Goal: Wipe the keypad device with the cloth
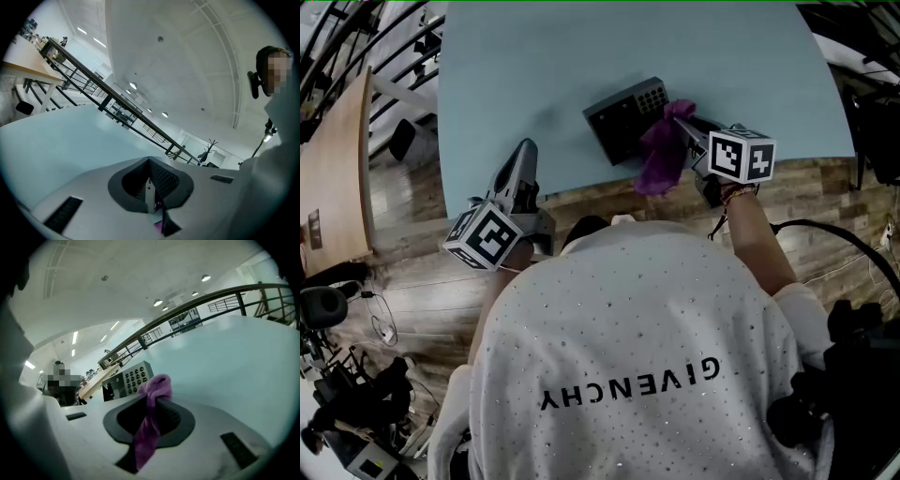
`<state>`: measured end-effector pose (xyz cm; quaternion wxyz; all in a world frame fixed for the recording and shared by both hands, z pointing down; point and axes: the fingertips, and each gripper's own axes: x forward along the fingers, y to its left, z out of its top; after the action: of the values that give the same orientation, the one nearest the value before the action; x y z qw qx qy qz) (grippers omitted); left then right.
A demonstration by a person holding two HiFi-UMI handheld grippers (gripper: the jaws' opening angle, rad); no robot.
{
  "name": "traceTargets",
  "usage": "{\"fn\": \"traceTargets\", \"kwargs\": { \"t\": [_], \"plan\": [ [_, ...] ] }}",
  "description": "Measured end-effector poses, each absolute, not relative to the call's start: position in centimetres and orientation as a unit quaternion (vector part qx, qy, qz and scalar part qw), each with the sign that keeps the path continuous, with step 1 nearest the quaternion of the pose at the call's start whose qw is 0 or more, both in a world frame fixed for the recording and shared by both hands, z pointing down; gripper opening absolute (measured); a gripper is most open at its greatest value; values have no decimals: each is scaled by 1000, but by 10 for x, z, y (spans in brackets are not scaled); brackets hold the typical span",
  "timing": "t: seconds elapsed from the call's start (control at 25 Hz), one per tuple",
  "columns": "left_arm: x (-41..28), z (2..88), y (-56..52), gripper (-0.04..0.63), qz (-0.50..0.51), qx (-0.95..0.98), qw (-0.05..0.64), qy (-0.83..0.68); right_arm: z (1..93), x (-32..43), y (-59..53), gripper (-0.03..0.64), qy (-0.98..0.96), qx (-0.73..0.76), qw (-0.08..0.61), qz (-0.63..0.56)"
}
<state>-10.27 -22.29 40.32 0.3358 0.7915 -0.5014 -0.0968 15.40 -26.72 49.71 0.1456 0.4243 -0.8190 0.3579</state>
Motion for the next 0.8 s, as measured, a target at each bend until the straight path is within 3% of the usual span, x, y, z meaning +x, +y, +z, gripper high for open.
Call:
{"fn": "traceTargets", "kwargs": {
  "t": [0.24, 0.44, 0.6, 0.8],
  "plan": [
    [-104, 410, -212, 2, -85, 786, 343, -507, 458, 88, -250, 49, -893, 318, 155, 278],
    [-125, 425, -199, 2, -99, 779, 355, -507, 468, 16, -209, 48, -927, 224, 226, 200],
    [-131, 441, -191, 2, -68, 778, 376, -499, 491, 9, -205, 48, -909, 262, 255, 198],
    [-137, 446, -173, 2, -42, 791, 387, -473, 496, 28, -215, 49, -883, 342, 208, 245]
  ]
}}
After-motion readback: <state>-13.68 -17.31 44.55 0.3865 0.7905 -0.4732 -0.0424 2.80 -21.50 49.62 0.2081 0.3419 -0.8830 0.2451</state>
